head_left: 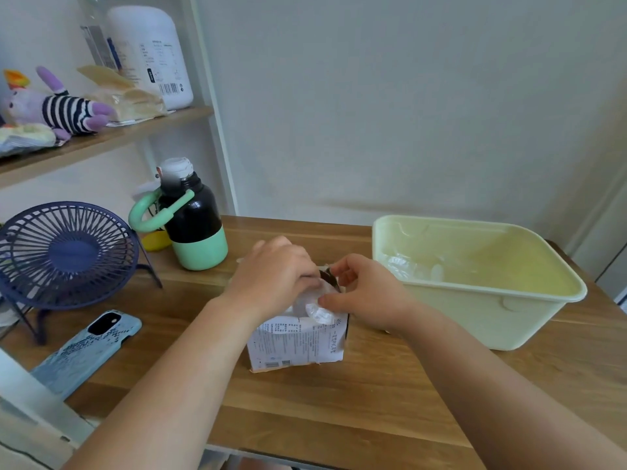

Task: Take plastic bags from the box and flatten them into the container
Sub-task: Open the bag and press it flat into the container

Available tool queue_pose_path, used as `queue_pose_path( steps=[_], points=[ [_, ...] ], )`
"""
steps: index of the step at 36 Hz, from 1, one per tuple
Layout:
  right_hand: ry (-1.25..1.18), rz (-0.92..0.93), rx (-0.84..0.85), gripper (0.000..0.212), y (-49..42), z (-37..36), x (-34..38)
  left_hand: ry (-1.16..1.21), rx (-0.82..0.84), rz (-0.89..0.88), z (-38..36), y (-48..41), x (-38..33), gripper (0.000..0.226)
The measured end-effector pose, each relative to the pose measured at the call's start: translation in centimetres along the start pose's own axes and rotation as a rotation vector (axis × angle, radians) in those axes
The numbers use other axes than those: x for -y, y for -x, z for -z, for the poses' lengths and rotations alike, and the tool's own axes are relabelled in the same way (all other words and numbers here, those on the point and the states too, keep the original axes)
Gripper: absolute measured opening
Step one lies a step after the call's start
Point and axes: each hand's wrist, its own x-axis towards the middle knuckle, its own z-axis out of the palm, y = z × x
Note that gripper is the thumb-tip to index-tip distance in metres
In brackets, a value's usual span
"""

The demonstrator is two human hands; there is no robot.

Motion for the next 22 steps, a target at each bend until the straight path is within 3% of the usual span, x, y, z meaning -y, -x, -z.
queue_pose_path(
  steps=[3,6,9,13,18,22],
  points=[
    [0.081,-0.005,0.023,0.026,0.3,0.0,0.0,0.022,-0.067,-0.016,-0.2,0.2,0.3,0.02],
    [0.057,-0.024,0.04,0.027,0.5,-0.1,0.1,0.059,-0.081,-0.033,-0.2,0.6,0.5,0.02],
    [0.028,-0.026,0.061,0.01,0.4,-0.1,0.4,0.077,-0.146,-0.031,-0.1,0.7,0.5,0.018],
    [0.043,-0.051,0.056,0.041,0.0,-0.2,0.6,0.213,-0.197,0.069,-0.2,0.7,0.7,0.015],
    [0.07,-0.058,0.034,0.05,-0.1,-0.2,1.0,0.217,-0.026,0.126,-0.4,0.8,0.5,0.022],
    [0.074,-0.016,0.019,0.042,-0.1,0.1,1.5,0.203,0.06,0.114,-0.1,0.9,0.5,0.029]
  ],
)
